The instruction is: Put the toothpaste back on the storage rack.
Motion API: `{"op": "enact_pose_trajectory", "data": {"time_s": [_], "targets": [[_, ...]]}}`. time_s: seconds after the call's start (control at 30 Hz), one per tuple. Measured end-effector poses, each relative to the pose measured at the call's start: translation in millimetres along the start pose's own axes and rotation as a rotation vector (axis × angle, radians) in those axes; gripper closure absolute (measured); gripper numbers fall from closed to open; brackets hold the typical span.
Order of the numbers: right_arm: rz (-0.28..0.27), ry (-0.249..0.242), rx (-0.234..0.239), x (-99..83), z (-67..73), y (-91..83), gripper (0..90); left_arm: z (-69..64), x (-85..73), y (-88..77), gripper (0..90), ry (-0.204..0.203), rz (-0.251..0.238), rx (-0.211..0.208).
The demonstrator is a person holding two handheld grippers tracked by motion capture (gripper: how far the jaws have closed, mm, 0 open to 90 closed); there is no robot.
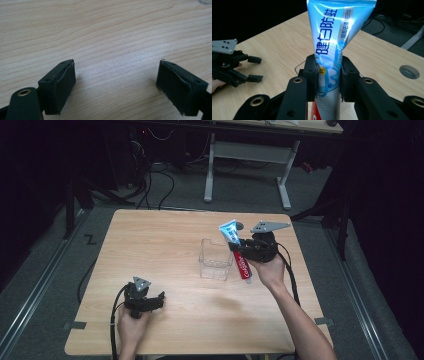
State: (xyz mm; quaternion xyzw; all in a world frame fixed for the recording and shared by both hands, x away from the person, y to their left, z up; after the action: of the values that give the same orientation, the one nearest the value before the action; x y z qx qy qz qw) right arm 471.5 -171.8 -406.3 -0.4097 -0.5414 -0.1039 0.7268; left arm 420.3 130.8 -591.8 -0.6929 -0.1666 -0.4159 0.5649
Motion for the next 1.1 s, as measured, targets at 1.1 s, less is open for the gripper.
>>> {"op": "enact_pose_trajectory", "data": {"time_s": [1.1], "targets": [[-0.050,0.002,-0.020,39.3,-5.9,17.5,70.9,0.1,-0.1,-0.1,16.0,0.001,0.001,0.000]]}}
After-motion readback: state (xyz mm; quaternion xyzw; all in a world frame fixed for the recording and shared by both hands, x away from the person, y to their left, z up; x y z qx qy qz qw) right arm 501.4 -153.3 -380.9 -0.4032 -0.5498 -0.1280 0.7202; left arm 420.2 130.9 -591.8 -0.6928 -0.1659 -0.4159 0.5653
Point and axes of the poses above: each handheld gripper's, and its own axes: y roughly forward along the jaws, x roughly out of its top, z roughly to its left, the point moved 8 cm from there along y, roughly forward along the jaws, and after that the axes turned 3 degrees about -z, right-handed, at the moved point
